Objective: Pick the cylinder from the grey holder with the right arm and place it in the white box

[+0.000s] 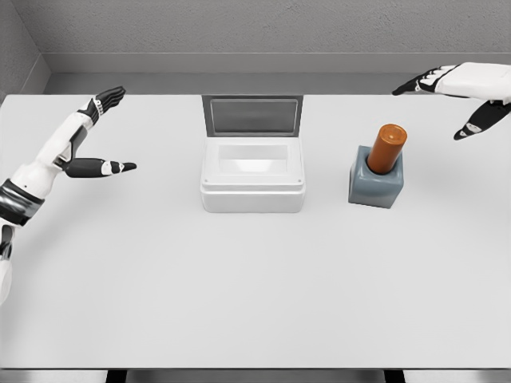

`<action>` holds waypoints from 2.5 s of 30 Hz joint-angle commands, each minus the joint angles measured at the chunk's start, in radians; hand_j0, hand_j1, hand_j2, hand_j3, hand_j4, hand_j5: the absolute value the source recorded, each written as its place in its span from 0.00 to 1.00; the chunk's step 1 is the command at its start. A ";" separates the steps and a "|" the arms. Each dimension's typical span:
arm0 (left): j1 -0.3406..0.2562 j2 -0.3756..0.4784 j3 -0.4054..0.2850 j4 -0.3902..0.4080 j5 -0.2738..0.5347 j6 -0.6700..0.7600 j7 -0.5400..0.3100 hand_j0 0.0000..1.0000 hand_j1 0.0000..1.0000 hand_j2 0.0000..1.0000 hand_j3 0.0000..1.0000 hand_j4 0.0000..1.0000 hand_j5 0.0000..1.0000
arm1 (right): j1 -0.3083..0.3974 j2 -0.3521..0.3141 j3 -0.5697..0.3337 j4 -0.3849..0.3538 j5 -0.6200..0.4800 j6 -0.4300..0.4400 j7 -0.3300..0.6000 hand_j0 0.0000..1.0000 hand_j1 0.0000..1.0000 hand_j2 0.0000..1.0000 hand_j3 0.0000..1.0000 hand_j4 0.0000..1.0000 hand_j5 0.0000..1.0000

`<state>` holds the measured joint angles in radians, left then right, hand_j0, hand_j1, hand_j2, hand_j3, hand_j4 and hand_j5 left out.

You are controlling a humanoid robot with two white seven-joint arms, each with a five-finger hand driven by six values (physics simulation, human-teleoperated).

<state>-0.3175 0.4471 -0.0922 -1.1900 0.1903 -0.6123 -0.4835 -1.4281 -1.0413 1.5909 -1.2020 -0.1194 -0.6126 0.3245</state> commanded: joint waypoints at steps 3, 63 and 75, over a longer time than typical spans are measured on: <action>0.014 0.007 0.037 0.072 0.000 0.001 0.000 1.00 1.00 1.00 1.00 1.00 1.00 | 0.009 0.003 -0.002 -0.001 0.003 0.002 -0.033 1.00 1.00 1.00 1.00 1.00 1.00; 0.035 0.019 0.071 0.110 0.000 0.001 -0.009 1.00 1.00 1.00 1.00 1.00 1.00 | -0.095 0.202 0.189 0.021 0.076 0.002 0.093 0.74 0.74 0.74 0.74 0.74 0.74; 0.034 0.019 0.071 0.112 0.000 0.001 -0.009 1.00 1.00 1.00 1.00 1.00 1.00 | -0.095 0.207 0.202 0.022 0.096 0.002 0.094 0.61 0.61 0.61 0.61 0.61 0.61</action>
<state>-0.2838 0.4655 -0.0217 -1.0783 0.1825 -0.6122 -0.4926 -1.5233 -0.8350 1.7842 -1.1799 -0.0439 -0.6024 0.4146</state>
